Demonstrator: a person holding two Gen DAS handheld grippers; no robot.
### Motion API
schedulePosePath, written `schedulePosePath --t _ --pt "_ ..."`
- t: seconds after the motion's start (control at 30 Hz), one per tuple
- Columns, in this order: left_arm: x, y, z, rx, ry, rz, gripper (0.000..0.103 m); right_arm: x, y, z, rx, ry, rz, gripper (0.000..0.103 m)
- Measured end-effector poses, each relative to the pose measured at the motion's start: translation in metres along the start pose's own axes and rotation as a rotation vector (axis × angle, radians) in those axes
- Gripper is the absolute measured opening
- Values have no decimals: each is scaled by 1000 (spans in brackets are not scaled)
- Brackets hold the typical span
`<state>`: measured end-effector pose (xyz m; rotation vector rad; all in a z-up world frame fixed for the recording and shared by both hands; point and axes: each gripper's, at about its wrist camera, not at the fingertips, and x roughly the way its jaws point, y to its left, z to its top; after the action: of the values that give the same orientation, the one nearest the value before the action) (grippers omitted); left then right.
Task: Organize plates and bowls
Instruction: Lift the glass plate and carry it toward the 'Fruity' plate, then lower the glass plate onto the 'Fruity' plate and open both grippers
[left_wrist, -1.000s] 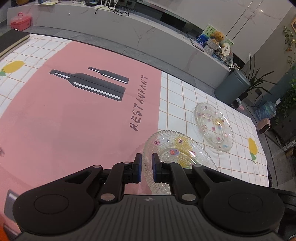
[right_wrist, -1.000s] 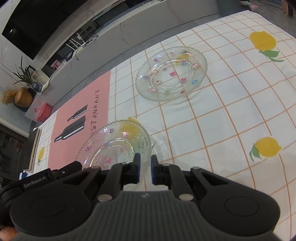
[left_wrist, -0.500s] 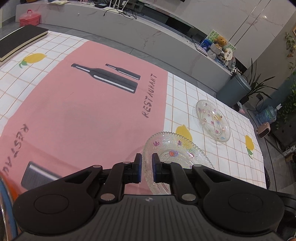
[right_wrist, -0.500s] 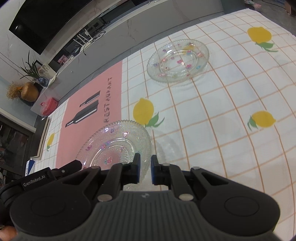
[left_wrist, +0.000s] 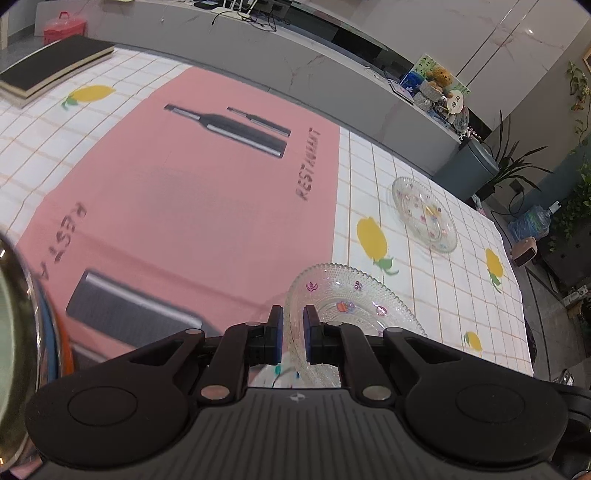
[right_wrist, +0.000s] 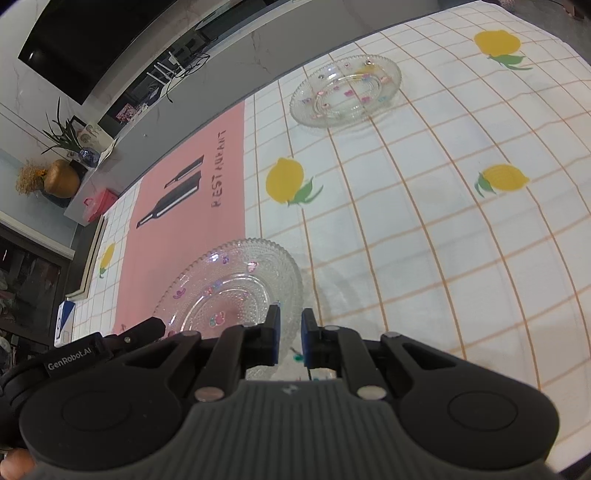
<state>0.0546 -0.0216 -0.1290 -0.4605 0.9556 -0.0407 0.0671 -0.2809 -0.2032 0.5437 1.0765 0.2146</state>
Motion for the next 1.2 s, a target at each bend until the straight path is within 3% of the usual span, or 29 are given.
schedulePosePath --t 0.73,1.2 --pt "-17 19 -49 8 58 8 11 -2 -9 -50 -11 75 -47 10" --pt "-9 20 -59 26 108 54 11 -2 9 -58 -156 55 -144 10"
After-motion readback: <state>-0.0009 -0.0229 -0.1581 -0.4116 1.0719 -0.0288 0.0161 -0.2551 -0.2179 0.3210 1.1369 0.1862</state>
